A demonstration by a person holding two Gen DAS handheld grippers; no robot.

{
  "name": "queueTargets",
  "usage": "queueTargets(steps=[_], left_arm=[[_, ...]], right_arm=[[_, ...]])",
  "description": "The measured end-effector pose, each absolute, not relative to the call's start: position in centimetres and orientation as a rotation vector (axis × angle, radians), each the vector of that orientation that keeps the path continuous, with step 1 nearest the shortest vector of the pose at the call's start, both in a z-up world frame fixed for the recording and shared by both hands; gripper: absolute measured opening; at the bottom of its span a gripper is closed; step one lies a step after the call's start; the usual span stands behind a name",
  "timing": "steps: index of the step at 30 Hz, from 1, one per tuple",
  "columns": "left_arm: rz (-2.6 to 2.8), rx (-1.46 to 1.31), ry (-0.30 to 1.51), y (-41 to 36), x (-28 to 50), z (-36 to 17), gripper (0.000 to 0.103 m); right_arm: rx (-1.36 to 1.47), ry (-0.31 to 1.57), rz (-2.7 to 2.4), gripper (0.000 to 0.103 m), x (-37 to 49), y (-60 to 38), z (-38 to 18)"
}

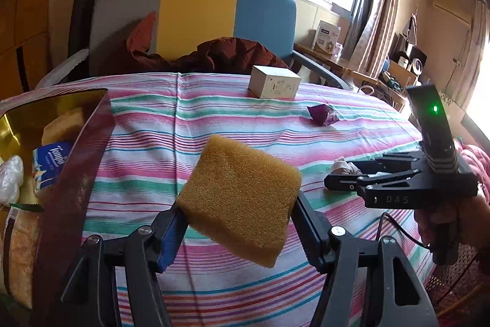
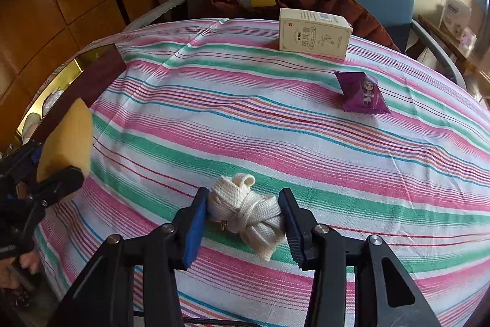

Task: Organize objects
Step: 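Carry the yellow sponge into the gold tray and release with left while right carries sock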

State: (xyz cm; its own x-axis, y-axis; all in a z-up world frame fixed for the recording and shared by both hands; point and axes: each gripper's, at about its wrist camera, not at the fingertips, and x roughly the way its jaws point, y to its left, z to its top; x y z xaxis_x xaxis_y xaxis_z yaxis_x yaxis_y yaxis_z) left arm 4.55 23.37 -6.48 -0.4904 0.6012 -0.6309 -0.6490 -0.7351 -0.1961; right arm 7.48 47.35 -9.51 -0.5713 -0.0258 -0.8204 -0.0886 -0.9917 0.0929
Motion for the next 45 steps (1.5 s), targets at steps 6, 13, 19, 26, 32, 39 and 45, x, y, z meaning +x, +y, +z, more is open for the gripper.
queueTargets(steps=[6,13,19,26,32,39,45], left_arm=[[2.288,-0.898,-0.037,19.5,2.4,-4.2,0.066],[2.393,-0.973,-0.139,14.8,-3.0,-2.8,0.066],[2.457,-1.125,-0.264,11.1,-8.2,-3.6,0.066],[2.502,-1.259,-0.379,8.1,-13.2,-4.5,0.066],[2.576,-1.336,-0.34,6.4,-16.9,-4.6,0.066],[2.668,-1.482,-0.337,3.8,-20.9,-5.8,0.071],[2.677,-1.481,-0.471,1.4,-20.3,-7.0,0.083]], right_arm=[[-1.435,0.18,2.757,0.047,7.5,46.8,-9.5],[-1.43,0.185,2.759,0.047,7.5,46.9,-9.6],[-1.418,0.177,2.768,0.047,7.4,46.8,-9.7],[-1.417,0.174,2.77,0.047,7.3,46.7,-9.8],[-1.419,0.172,2.772,0.048,7.2,46.7,-9.8],[-1.413,0.162,2.778,0.048,7.2,46.7,-9.8],[-1.402,0.159,2.789,0.05,7.2,46.5,-9.9]])
